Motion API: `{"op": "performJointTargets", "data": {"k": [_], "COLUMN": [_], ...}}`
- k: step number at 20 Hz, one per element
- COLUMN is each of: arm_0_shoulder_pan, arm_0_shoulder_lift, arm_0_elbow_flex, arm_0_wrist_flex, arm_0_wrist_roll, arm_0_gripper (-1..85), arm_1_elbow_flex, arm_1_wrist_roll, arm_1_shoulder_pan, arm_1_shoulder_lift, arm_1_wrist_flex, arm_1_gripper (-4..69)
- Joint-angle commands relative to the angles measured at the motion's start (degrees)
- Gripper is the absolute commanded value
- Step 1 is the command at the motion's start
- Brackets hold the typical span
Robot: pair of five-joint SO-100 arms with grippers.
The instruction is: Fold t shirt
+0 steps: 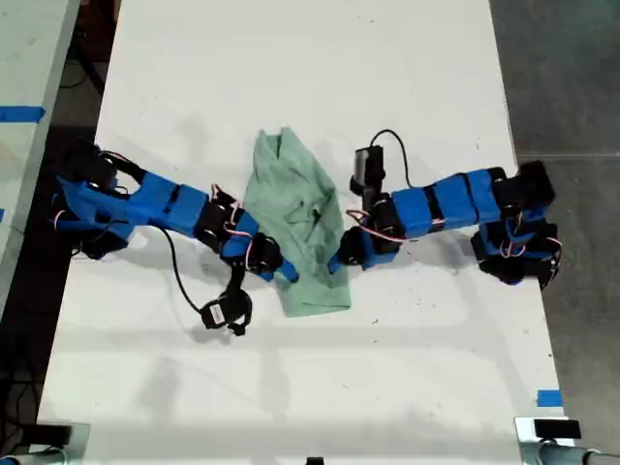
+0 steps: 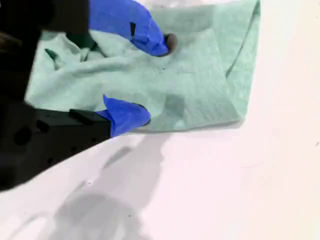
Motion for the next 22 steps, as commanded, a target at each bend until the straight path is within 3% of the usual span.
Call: {"op": "performJointTargets", "data": {"k": [1, 5, 6, 7, 13, 14, 15, 20, 22], "arm_0_shoulder_pan": [0.97, 1.93, 1.85, 2.11, 3.87, 4.04, 4.04, 6.68, 10.20], "arm_0_shoulder_lift": [-11.07, -20.83, -22.68, -23.55, -23.64, -23.55, -23.55, -21.71, -18.54], "arm_0_elbow_flex": [-14.77, -19.42, -19.86, -20.04, -20.57, -20.57, -20.57, -20.65, -21.18], "arm_0_wrist_flex": [1.58, 1.76, 1.76, 2.02, 2.20, 2.20, 2.29, 2.81, 3.08], "arm_0_wrist_roll": [-1.05, -3.08, -1.93, -1.41, -1.58, -1.58, -1.58, -0.62, 1.14], "arm_0_gripper": [19.2, 16.8, 11.2, -0.1, -0.2, -0.2, -0.2, -0.2, -0.2], "arm_1_elbow_flex": [-4.83, -3.87, -3.69, -3.69, -3.43, -3.34, -3.34, -6.68, -13.36], "arm_1_wrist_roll": [0.79, 1.14, 1.05, 1.05, 0.18, 0.00, -0.26, 4.57, 4.75], "arm_1_shoulder_pan": [-1.49, -2.90, -3.16, -3.43, -3.34, -3.34, -3.34, -6.94, -9.58], "arm_1_shoulder_lift": [-1.32, -1.67, -2.20, -2.90, -9.76, -11.25, -12.74, -16.96, -16.70], "arm_1_wrist_flex": [0.09, -1.85, -2.37, -2.64, -8.17, -9.67, -11.07, -12.83, -8.70], "arm_1_gripper": [27.9, 26.4, 26.1, 26.0, 22.1, 15.7, -1.5, -1.8, -1.8]}}
